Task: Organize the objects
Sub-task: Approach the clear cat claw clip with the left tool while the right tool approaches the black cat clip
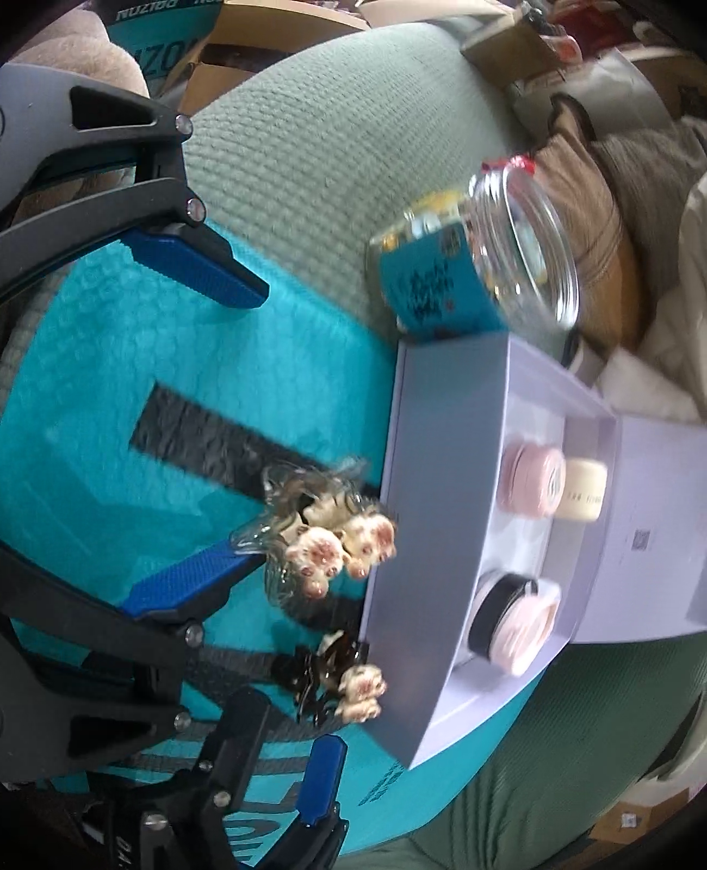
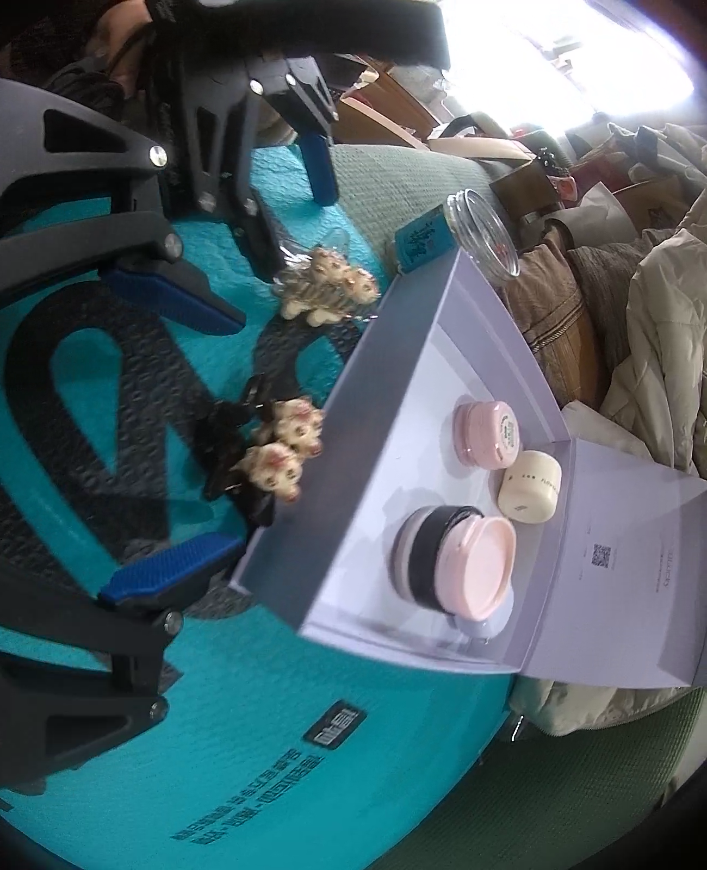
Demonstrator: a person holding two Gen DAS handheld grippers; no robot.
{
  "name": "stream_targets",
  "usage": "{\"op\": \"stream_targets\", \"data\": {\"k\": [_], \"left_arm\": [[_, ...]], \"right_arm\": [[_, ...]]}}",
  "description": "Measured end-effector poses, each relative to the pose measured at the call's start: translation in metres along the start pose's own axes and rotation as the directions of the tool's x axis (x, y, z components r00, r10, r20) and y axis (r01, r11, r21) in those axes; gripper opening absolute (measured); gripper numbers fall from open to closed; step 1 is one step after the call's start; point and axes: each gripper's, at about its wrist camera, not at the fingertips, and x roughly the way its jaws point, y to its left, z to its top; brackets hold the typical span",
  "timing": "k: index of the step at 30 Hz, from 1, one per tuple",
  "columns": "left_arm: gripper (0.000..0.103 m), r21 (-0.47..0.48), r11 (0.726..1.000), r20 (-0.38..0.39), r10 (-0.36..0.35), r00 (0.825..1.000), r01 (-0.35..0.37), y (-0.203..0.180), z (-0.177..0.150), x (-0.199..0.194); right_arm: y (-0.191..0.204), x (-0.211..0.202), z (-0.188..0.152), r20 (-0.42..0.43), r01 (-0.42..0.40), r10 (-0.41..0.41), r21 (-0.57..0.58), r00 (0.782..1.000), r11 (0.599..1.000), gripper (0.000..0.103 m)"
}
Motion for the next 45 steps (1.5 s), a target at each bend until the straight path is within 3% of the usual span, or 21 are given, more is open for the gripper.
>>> {"op": "stream_targets", "data": {"k": [3,10,12,14,20,25,30,38,45], "left_arm": [[0.086,-0.02,1.0,0.013,-0.024,1.0,0.024,0.007,0.0,-0.003],[0.086,-0.064,0.993,0.033,-0.094,0.995,0.096,0.02,0.0,-0.008],[0.086,-0.058,0.994,0.031,-0.093,0.995,0.094,0.019,0.0,-0.009],[0.086,-0.053,0.995,0.03,-0.086,0.996,0.087,0.019,-0.001,-0.01],[0.086,-0.043,0.997,0.045,-0.063,0.997,0.065,0.019,0.002,-0.015],[0.086,-0.043,0.995,0.03,-0.088,0.996,0.089,0.018,0.009,-0.008],[0.086,-0.03,0.996,-0.002,-0.086,0.996,0.086,0.013,0.017,0.006],[0.086,0.045,0.998,0.01,-0.04,0.999,0.04,0.0,0.018,0.015],[0.057,0.042,0.999,0.024,-0.022,0.999,0.021,0.003,0.013,0.009]], "right_arm": [[0.006,0.006,0.004,0.003,0.048,-0.048,-0.031,0.999,0.998,0.076],[-0.004,0.019,0.001,-0.022,0.031,-0.031,0.003,0.999,1.0,0.073],[-0.004,0.021,-0.001,-0.024,0.043,-0.044,-0.012,0.999,0.999,0.069],[-0.002,0.023,-0.003,-0.043,0.033,-0.035,-0.039,0.998,0.999,0.059],[0.001,0.021,-0.005,-0.046,0.033,-0.036,-0.072,0.998,0.997,0.051],[-0.001,0.017,-0.012,-0.047,0.033,-0.037,-0.077,0.998,0.996,0.043],[-0.003,0.016,-0.014,-0.054,0.039,-0.043,-0.081,0.998,0.996,0.041],[0.0,0.017,-0.013,-0.057,0.041,-0.046,-0.084,0.997,0.996,0.041],[0.003,0.016,-0.015,-0.062,0.03,-0.036,-0.093,0.997,0.995,0.039]]}}
